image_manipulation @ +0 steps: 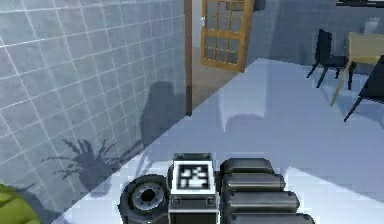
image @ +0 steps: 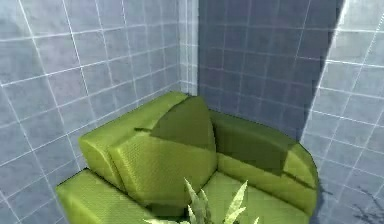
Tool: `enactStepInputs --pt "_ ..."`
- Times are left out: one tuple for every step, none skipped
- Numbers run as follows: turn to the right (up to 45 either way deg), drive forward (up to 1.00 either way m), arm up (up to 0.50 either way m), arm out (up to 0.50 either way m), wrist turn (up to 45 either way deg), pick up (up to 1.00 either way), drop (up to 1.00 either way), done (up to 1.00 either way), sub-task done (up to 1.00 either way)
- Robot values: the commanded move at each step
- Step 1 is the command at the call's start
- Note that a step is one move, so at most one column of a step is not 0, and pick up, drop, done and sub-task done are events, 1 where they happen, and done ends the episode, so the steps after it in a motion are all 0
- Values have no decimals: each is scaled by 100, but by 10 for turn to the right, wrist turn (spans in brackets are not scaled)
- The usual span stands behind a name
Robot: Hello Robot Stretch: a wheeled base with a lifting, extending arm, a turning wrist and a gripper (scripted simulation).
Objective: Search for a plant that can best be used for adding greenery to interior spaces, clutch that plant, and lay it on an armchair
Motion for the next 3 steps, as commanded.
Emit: enactStepInputs --pt "-330 0 0 0 0 0 0 0 0" --pt "-30 0 0 0 0 0 0 0 0" --pt "450 0 0 0 0 0 0 0 0"
